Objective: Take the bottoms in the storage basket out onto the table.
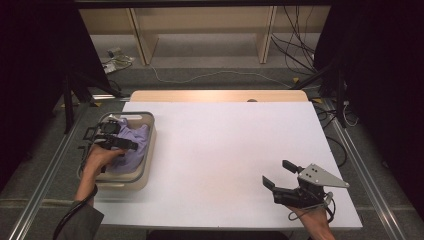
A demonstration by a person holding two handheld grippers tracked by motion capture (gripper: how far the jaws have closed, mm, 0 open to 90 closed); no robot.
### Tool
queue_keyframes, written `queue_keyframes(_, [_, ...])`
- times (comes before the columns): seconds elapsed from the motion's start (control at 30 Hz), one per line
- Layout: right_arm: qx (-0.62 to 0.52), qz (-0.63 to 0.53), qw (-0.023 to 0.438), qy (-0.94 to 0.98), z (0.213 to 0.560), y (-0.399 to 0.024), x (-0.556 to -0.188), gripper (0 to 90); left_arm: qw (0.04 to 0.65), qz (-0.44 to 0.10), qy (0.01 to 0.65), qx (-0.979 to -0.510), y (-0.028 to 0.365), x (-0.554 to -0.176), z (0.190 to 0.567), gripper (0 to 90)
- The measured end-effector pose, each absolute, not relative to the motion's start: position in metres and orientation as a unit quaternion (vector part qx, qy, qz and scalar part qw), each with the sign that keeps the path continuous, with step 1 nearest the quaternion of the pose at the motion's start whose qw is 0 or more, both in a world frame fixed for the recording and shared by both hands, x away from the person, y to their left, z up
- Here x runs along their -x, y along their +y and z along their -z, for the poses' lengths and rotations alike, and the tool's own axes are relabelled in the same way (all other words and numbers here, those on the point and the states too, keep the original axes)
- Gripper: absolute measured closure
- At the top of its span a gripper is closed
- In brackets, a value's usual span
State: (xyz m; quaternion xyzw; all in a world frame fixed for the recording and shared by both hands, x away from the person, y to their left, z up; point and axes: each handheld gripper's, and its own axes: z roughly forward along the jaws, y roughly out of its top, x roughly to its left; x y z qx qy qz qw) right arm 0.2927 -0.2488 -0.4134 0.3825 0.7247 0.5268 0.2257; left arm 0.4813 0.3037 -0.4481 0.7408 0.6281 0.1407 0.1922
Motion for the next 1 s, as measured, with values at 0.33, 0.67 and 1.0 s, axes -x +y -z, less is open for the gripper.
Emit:
queue_keyframes(0.33, [-0.381, -0.526, 0.225, 0.727, 0.413, -0.249, -0.293, 16.4, 0.172, -0.128, 0.634, -0.743, 0.302, -0.483, 0.452, 0.9])
queue_keyframes(0.67, [-0.38, -0.526, 0.226, 0.727, 0.413, -0.249, -0.293, 16.5, 0.16, -0.105, 0.63, -0.753, 0.301, -0.483, 0.459, 0.0])
queue_keyframes(1.0, [-0.382, -0.522, 0.227, 0.728, 0.414, -0.249, -0.293, 16.5, 0.139, -0.124, 0.621, -0.762, 0.295, -0.482, 0.467, 0.0])
